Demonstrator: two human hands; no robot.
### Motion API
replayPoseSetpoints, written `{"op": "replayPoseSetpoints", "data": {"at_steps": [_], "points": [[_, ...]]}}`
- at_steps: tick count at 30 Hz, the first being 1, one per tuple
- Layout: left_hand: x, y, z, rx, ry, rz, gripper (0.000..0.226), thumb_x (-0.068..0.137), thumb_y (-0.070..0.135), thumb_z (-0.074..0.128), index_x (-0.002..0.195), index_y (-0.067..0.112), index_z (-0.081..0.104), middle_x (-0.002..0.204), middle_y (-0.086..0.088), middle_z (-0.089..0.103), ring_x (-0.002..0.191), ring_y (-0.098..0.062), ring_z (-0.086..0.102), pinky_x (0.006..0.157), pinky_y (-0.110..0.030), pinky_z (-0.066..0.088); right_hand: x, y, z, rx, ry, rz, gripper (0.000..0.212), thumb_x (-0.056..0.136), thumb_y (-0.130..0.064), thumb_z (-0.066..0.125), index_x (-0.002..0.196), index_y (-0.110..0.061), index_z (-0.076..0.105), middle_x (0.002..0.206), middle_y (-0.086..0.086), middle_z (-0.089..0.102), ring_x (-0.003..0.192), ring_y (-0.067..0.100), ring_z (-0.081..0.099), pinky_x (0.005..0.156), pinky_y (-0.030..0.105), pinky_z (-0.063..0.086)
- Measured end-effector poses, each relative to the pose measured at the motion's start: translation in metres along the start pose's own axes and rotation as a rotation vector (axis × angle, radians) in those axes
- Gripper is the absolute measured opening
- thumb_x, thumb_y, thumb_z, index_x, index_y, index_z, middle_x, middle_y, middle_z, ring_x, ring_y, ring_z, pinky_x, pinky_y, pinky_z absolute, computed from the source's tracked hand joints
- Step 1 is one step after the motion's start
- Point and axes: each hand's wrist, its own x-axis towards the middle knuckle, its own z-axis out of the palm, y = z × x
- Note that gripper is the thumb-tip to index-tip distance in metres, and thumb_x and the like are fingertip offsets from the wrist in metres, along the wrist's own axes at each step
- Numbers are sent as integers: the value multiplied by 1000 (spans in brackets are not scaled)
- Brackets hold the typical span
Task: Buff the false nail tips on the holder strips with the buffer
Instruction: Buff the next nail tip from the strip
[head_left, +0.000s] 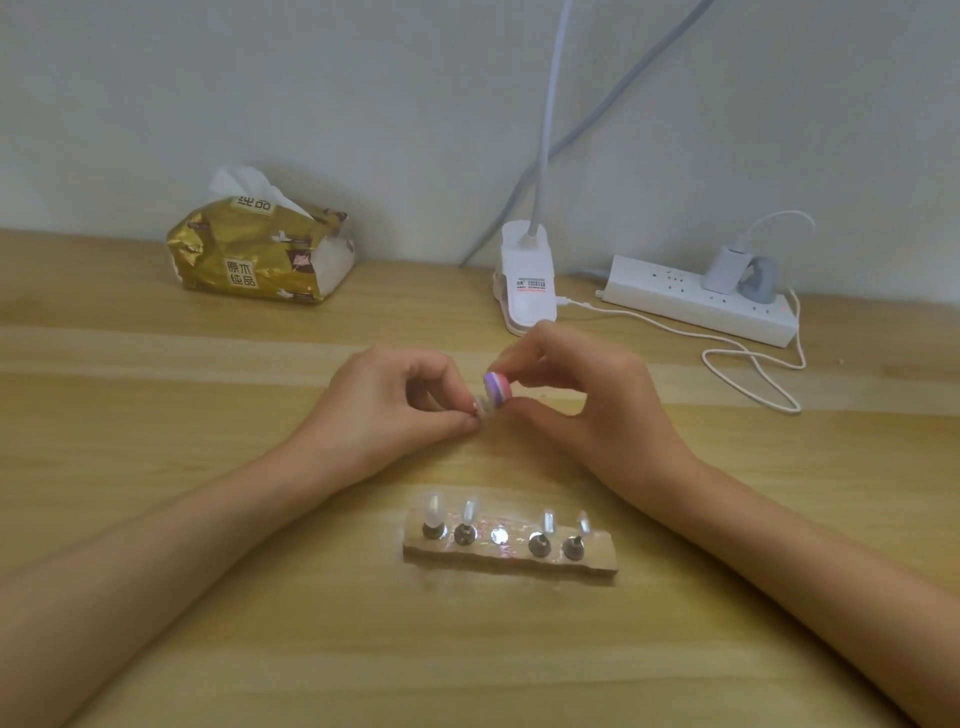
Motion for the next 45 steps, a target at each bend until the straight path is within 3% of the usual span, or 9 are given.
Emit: {"op": "replayPoseSetpoints", "data": {"at_steps": [8, 15, 18, 22, 28, 34, 37, 41, 45], "points": [[0, -2, 1, -18, -3, 18, 21, 74, 17, 84, 64, 28, 69, 53, 14, 59, 53, -2, 50, 59, -23, 38, -1, 7, 2, -145, -24, -157, 10, 89, -2, 73, 96, -8, 70, 99, -1, 70, 94, 15, 67, 83, 38, 54], [1, -5, 0, -15, -3, 15, 18, 74, 17, 84, 67, 26, 71, 57, 3, 61, 55, -12, 48, 61, -29, 40, 0, 7, 3, -147, -25, -105, 11, 87, -3, 75, 95, -9, 70, 96, -3, 70, 91, 16, 66, 81, 40, 55], [1, -5, 1, -18, 4, 10, 19, 72, 17, 85, 65, 28, 71, 50, 10, 55, 51, -7, 45, 58, -27, 37, 0, 8, 0, -121, -25, -44, 8, 89, -5, 74, 94, -10, 70, 95, -4, 70, 90, 14, 66, 82, 40, 55], [0, -3, 1, -20, 5, 15, 18, 69, 31, 86, 64, 25, 69, 48, 12, 51, 50, -7, 40, 53, -24, 33, -1, 7, 2, -201, -41, -153, 7, 89, -6, 71, 96, -9, 70, 99, -2, 67, 89, 18, 64, 77, 42, 54], [-1, 0, 1, -22, 12, -9, 21, 75, 25, 84, 62, 25, 67, 45, 12, 48, 45, -5, 37, 49, -21, 30, -4, 7, 3, -248, -62, -249, 10, 92, -3, 71, 100, -8, 74, 105, 2, 66, 94, 17, 64, 81, 33, 52], [-1, 3, 0, -11, 8, -15, 19, 76, 12, 82, 67, 23, 69, 43, 24, 51, 41, -1, 39, 43, -8, 26, -3, 10, -4, -238, -12, -183, 18, 86, 0, 75, 101, -11, 74, 102, 2, 67, 92, 12, 64, 85, 26, 51], [0, 3, 0, -12, 0, -17, 18, 76, 11, 81, 69, 23, 70, 43, 24, 51, 41, -1, 39, 44, -8, 26, -1, 12, -6, -235, -36, -97, 18, 86, 3, 74, 98, -11, 73, 96, 4, 66, 90, 17, 64, 82, 37, 52], [-1, 3, 0, -15, 14, -13, 18, 76, 16, 82, 66, 24, 68, 39, 18, 46, 40, -4, 35, 43, -11, 23, -2, 7, -3, -208, -49, -162, 11, 90, -5, 73, 98, -12, 72, 95, 3, 66, 89, 17, 64, 81, 32, 52], [-2, 5, 1, 2, 2, 4, 21, 76, 9, 81, 66, 23, 68, 41, 26, 49, 39, -1, 39, 42, -8, 25, -1, 7, -5, -205, -29, -104, 10, 90, -4, 74, 96, -13, 72, 92, 4, 65, 87, 17, 63, 78, 39, 51]]}}
